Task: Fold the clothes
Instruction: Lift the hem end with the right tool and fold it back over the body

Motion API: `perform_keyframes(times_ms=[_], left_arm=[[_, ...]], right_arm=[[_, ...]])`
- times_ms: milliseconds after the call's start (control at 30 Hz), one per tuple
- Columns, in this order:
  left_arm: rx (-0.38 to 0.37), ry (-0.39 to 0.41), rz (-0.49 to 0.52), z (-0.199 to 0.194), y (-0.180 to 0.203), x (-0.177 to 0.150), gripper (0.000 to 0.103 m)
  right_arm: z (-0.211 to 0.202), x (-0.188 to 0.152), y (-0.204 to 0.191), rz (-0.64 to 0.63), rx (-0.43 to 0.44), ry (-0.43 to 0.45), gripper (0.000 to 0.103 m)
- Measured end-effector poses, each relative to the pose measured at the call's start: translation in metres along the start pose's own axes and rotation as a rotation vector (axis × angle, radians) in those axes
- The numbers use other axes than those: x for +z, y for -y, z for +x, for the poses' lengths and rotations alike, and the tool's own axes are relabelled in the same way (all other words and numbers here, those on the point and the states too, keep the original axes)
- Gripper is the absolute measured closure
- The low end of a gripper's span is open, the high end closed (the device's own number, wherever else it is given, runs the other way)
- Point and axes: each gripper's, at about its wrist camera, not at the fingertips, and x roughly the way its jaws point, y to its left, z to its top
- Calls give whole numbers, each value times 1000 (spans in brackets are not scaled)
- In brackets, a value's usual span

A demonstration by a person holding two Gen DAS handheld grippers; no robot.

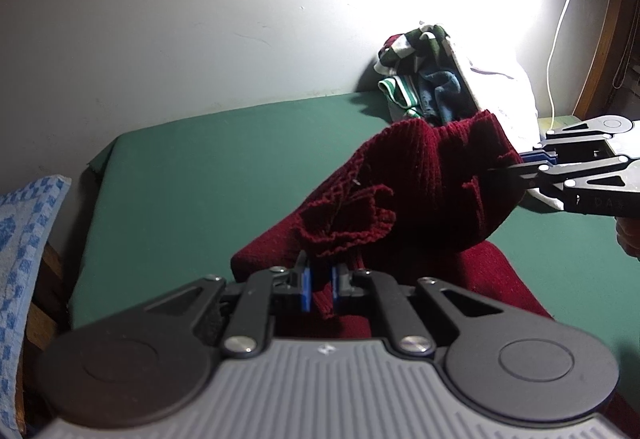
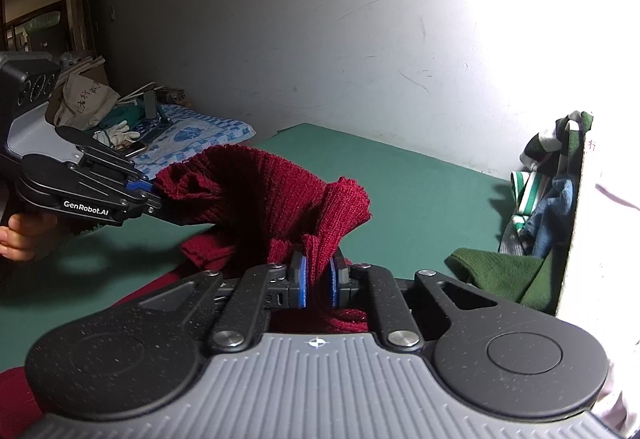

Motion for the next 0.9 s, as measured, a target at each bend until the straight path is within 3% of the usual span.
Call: perform_keyframes(times_ms=[367,900], left_arm=[[5,-55,39,1,14,-15,99],[19,-52,48,-13,21,-20,99]], right_arm=[[-4,-18,-15,-9,-10,-30,92],[-17,-30,-28,-7,-26,-27,92]])
